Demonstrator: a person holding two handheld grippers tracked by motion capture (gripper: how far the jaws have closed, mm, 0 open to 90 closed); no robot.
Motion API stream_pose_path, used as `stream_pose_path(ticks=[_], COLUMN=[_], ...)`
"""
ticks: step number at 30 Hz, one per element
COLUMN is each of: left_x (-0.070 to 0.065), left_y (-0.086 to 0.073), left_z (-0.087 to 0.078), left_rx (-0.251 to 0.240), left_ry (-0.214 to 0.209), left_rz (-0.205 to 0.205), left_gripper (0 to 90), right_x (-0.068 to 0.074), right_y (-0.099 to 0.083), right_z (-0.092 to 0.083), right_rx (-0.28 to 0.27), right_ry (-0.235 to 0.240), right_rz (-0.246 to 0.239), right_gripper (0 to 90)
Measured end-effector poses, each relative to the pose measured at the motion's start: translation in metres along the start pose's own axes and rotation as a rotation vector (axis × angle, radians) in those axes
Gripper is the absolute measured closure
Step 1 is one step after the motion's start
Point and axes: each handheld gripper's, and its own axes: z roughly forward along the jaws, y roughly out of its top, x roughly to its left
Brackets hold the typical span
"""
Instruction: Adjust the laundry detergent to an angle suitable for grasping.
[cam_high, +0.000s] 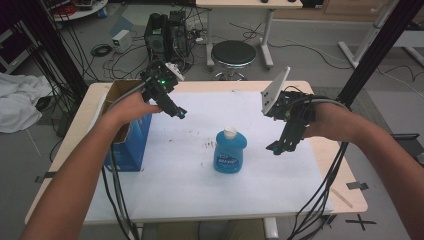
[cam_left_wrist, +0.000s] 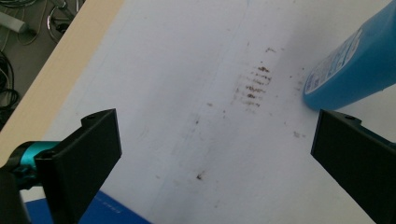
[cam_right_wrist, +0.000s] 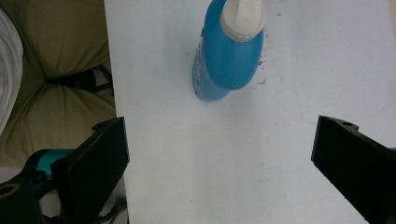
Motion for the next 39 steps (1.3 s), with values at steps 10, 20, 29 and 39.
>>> stream_pose_path(ticks=[10, 20, 29, 39], left_x=[0.014, 0.015, 0.014, 0.012], left_y=[0.001, 0.002, 0.003, 0.002], left_z=[0.003, 0.006, 0.006, 0.004], left_rx=[0.128, 0.132, 0.140, 0.137], left_ry=[-0.023, -0.043, -0.056, -0.066], left_rz=[0.100, 0.116, 0.156, 0.165], left_gripper=[1.7, 1.7, 1.7, 1.7], right_x=[-0.005, -0.008, -0.013, -0.018], right_y=[0.001, 0.002, 0.001, 0.018], right_z=[0.002, 0.003, 0.004, 0.005], right_rx=[0.005, 0.005, -0.004, 0.003], right_ry=[0.009, 0.014, 0.010, 0.013], right_rz=[0.012, -0.002, 0.016, -0.002], right_gripper=[3.2, 3.2, 3.1, 3.2])
